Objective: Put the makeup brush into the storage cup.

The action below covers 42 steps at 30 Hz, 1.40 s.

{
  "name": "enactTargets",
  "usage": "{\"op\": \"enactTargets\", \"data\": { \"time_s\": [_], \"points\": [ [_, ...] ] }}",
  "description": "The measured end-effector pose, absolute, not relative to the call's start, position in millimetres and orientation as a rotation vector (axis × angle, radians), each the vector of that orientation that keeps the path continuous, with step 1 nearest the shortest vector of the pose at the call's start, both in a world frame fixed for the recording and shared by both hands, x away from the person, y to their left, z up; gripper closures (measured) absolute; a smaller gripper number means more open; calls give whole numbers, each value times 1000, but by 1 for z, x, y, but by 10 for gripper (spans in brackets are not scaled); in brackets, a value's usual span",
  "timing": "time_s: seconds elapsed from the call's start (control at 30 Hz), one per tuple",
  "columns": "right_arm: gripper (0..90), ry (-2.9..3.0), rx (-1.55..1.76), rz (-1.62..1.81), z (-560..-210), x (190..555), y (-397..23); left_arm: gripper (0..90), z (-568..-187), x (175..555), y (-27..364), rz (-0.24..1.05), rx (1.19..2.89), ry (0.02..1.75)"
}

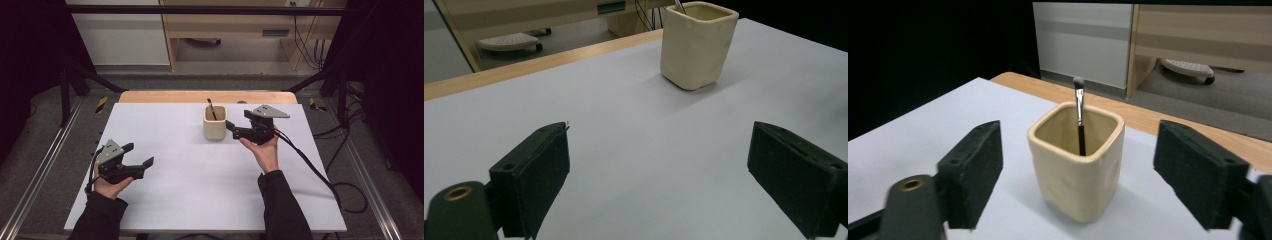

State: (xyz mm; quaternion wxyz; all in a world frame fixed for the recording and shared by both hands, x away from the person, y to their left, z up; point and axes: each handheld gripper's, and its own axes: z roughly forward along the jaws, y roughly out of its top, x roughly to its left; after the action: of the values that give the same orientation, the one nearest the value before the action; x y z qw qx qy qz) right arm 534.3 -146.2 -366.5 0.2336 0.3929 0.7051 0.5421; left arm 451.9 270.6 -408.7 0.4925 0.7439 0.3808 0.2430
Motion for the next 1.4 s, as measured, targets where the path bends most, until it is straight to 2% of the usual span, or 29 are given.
{"op": "enactTargets", "data": {
  "time_s": [0.27,0.73,1.4],
  "points": [
    [102,1977,1038,1463,-365,512,-157,94,-408,451,270,584,1802,924],
    [23,1971,1037,1463,-376,481,-184,90,-410,450,270,571,1807,927],
    [11,1958,1097,1436,-401,451,-221,88,-414,447,271,562,1817,929]
  ]
}}
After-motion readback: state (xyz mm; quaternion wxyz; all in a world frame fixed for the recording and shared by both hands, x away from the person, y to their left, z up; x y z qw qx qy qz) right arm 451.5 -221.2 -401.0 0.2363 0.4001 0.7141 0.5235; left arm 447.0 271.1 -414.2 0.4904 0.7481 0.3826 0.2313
